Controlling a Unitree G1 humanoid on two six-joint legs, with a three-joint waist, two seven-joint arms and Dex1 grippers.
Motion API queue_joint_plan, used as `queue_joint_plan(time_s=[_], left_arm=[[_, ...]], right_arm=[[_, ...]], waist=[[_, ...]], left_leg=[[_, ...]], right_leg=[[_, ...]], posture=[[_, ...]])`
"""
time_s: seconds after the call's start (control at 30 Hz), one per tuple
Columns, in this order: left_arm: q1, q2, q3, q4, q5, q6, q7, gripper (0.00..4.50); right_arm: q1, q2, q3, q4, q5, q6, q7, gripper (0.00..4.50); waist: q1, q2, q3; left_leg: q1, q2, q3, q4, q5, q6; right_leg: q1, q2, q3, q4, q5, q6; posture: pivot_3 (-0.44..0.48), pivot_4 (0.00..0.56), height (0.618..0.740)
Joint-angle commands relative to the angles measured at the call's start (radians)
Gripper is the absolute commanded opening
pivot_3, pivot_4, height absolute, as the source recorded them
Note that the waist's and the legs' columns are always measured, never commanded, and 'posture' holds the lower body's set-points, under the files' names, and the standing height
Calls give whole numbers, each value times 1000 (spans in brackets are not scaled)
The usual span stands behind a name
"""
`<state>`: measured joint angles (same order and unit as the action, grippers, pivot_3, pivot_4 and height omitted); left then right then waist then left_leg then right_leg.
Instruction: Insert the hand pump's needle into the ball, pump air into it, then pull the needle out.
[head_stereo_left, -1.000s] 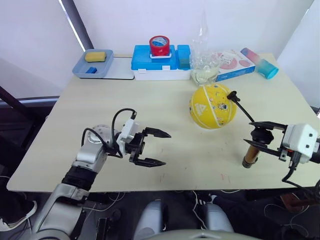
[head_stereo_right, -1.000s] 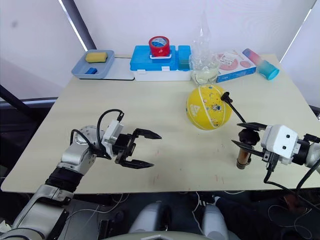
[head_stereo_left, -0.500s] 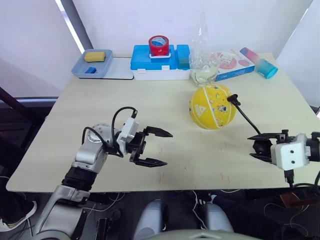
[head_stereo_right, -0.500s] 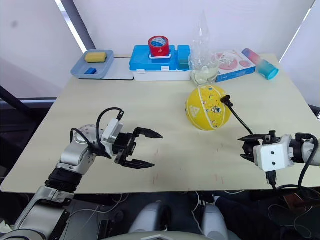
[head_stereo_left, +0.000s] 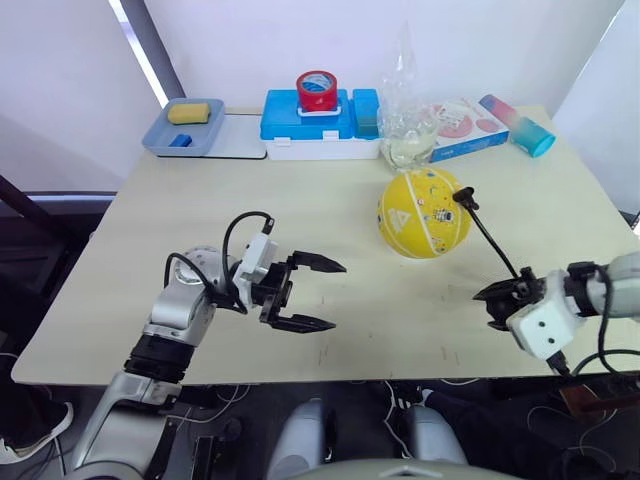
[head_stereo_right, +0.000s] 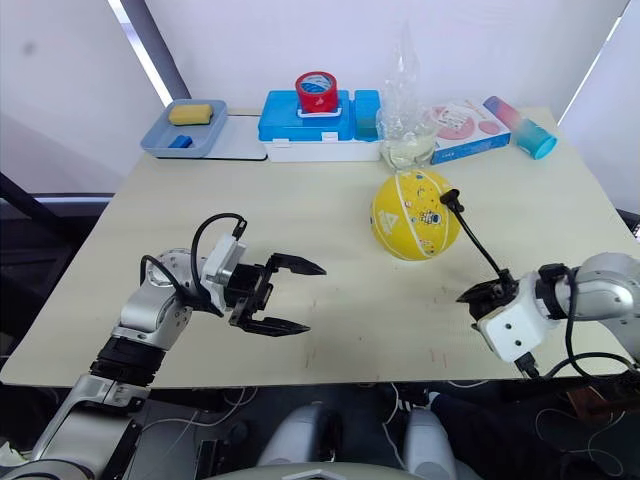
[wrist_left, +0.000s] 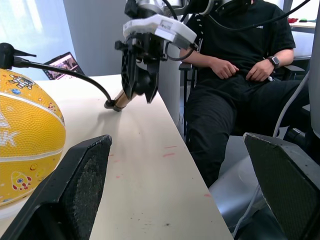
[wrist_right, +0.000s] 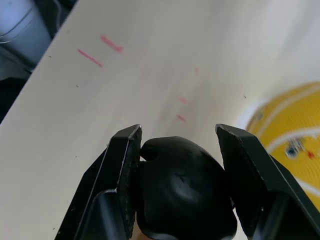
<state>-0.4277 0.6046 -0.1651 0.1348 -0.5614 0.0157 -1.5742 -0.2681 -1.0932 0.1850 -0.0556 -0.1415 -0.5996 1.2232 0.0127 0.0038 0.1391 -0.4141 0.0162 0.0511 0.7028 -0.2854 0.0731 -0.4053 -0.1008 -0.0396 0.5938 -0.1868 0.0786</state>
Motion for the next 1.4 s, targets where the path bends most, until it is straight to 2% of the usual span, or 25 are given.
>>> queue_joint_plan(time_s=[0.03, 0.33, 0.6, 0.63, 0.7, 0.73, 0.77, 0.97, 1.2, 1.4], left_arm=[[-5, 0, 24, -38, -2, 7, -12, 4500], [26, 4, 37, -58, 19, -14, 2, 4500], [40, 1, 45, -65, 35, -28, 17, 4500], [42, 1, 46, -65, 35, -28, 18, 4500], [46, 0, 47, -65, 37, -30, 20, 4500], [48, -3, 50, -64, 35, -22, 31, 4500], [50, -6, 52, -64, 33, -15, 41, 4500], [48, -14, 52, -50, 49, -19, 59, 4500], [13, -55, 55, -10, 73, -26, 101, 4500], [-35, -106, 59, 46, 90, -43, 135, 4500]], right_arm=[[-62, 39, 67, 31, -17, -32, 22, 1885], [-173, 176, 210, 279, -87, -101, 14, 1885], [-236, 243, 227, 465, -63, -171, -19, 1885], [-232, 246, 221, 469, -51, -163, -23, 2949], [-228, 246, 216, 472, -45, -156, -27, 3709], [-222, 240, 212, 463, -43, -150, -29, 4237], [-215, 234, 206, 453, -40, -150, -34, 4452], [-132, 182, 137, 312, 69, -157, -67, 4452], [123, 112, -71, -20, 318, 22, -162, 4452], [369, 147, -274, -233, 465, 197, -278, 4452]], waist=[[0, 0, 0], [0, 0, 0], [1, 0, 0], [1, 0, 0], [1, 0, 0], [0, 0, 1], [0, 0, 1], [2, 0, 1], [3, 0, 1], [7, 0, 1]], left_leg=[[0, 0, 0, 0, 0, 0], [0, 0, 0, 0, 1, -1], [0, -3, -1, 0, 1, -2], [1, -3, -1, 0, 2, -2], [0, -3, -1, 0, 2, -3], [0, -3, -1, 0, 2, -3], [0, -3, -1, 0, 2, -3], [0, -3, -1, 0, 2, -3], [0, -3, -2, 0, 2, -3], [1, 0, -2, 0, 2, -3]], right_leg=[[0, 0, 0, 0, 0, 0], [0, 1, 0, 0, 0, 0], [1, 2, 0, 1, 0, 0], [1, 2, 1, 1, 0, 0], [1, 2, 1, 1, 0, 0], [1, 2, 1, 1, 0, 0], [1, 2, 1, 1, 0, -1], [1, 2, 1, 1, 0, -1], [1, 2, 1, 2, 0, -1], [1, 2, 1, 2, 0, -1]], posture=[[0, 150, 737], [0, 150, 737], [0, 150, 737], [0, 150, 737], [0, 150, 737], [0, 150, 737], [0, 150, 737], [0, 150, 737], [0, 150, 737], [0, 150, 737]])
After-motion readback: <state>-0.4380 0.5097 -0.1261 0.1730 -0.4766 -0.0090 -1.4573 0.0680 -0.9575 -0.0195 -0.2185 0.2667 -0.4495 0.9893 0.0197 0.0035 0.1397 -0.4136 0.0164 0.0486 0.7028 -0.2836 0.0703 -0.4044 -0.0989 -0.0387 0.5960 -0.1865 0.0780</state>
